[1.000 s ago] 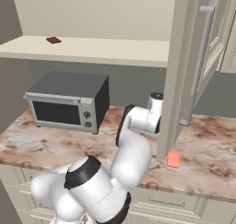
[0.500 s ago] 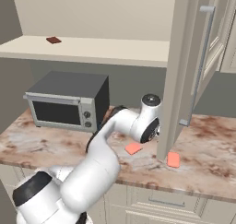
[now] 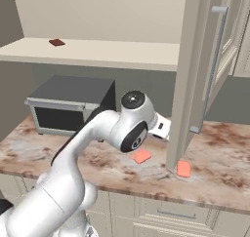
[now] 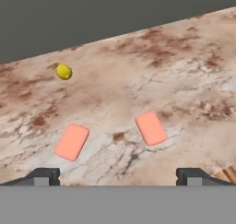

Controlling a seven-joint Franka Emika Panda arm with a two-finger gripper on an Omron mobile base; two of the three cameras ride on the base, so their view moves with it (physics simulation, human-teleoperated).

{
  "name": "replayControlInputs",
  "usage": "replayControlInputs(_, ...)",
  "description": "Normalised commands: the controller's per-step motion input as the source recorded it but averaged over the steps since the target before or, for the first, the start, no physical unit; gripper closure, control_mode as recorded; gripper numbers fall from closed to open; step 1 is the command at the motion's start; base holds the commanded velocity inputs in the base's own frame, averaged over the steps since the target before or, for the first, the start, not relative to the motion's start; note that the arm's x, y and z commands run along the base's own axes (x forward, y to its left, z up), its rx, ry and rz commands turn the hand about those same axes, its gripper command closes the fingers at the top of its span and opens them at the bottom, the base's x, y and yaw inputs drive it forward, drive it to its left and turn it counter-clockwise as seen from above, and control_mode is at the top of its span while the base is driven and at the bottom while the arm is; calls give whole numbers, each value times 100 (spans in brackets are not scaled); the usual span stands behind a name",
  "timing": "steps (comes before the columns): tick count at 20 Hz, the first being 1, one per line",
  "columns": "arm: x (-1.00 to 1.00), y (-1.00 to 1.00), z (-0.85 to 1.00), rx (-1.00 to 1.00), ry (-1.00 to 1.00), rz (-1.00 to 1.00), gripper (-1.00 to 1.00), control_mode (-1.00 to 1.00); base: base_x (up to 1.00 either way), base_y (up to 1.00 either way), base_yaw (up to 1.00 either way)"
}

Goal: Pick the bar soap and bar soap from the cabinet and place them on the counter.

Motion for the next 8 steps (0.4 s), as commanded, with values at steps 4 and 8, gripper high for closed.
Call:
replayControlInputs(4, -49, 20, 92, -12, -15, -4, -100, -100, 0, 0, 0)
replayControlInputs(8, -45, 18, 92, -12, -14, -5, -100, -100, 0, 0, 0)
